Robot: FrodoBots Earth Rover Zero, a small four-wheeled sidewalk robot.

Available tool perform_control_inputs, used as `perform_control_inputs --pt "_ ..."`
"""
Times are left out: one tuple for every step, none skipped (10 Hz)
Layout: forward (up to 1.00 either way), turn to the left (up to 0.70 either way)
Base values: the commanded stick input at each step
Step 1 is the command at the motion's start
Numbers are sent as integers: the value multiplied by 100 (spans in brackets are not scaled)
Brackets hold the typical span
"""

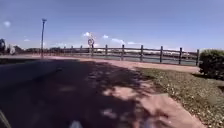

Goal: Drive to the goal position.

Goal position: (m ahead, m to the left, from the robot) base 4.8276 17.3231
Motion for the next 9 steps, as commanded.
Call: perform_control_inputs --pt "100 19" --pt "100 40" --pt "100 40" --pt "100 40" --pt "100 0" --pt "100 0" --pt "100 0" --pt "100 0" --pt "100 0"
